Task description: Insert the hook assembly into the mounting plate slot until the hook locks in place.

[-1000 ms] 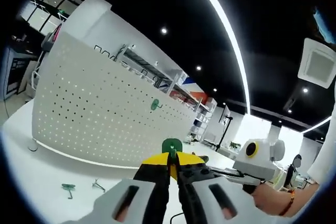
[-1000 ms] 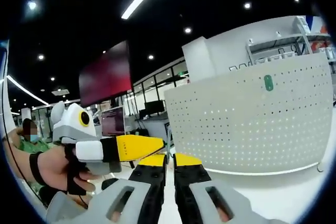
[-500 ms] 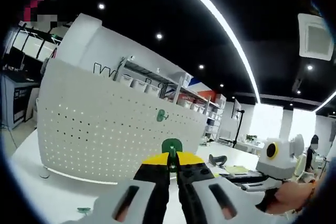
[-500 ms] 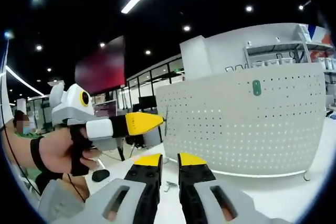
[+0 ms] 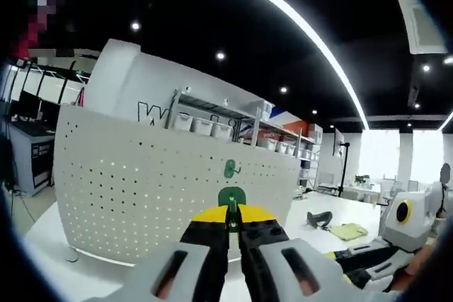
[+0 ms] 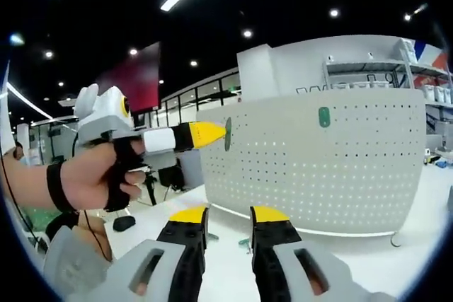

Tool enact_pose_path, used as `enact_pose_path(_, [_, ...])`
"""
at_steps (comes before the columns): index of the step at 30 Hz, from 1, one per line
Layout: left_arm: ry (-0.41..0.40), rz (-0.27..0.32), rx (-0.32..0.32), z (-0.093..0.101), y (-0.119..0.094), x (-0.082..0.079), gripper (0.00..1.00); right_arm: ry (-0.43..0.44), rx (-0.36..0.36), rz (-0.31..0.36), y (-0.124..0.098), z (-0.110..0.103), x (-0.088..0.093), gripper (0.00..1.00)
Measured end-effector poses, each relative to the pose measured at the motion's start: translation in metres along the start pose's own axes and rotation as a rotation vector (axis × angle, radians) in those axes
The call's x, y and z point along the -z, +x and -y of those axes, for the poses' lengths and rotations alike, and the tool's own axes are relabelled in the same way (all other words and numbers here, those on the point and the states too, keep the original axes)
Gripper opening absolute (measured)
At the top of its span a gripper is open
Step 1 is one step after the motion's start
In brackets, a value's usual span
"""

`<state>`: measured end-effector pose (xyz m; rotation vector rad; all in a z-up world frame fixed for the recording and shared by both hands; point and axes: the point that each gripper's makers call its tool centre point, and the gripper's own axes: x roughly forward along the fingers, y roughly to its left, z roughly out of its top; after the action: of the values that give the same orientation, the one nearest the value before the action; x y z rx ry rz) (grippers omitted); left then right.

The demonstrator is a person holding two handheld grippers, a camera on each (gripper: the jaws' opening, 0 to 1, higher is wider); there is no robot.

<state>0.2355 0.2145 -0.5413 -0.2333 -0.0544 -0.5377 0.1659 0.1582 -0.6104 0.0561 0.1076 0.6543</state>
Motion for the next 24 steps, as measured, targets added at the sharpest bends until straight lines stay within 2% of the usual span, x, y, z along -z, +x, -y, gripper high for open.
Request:
enact_pose_path(8, [0.061, 0.005, -0.064, 0.002, 0.024, 0.0, 0.03, 0.003, -0.003, -0.008, -0.008, 0.009, 0.004, 0.25])
enact_pose_path(16, [0.108, 0.006, -0.079, 0.008, 0.043, 0.001, 0.03, -0.002, 0.003, -0.019, -0.016, 0.021, 0.011, 0.28])
enact_pose_path(21, [0.117, 0.025, -0.098, 0.007, 0.055, -0.005, 0.03, 0.004, 0.005, -0.018, -0.02, 0.024, 0.013, 0.28])
enact_pose_path(24, [0.135, 0.016, -0.126, 0.0, 0.064, -0.003, 0.03, 0.01, 0.005, -0.024, -0.021, 0.027, 0.016, 0.29])
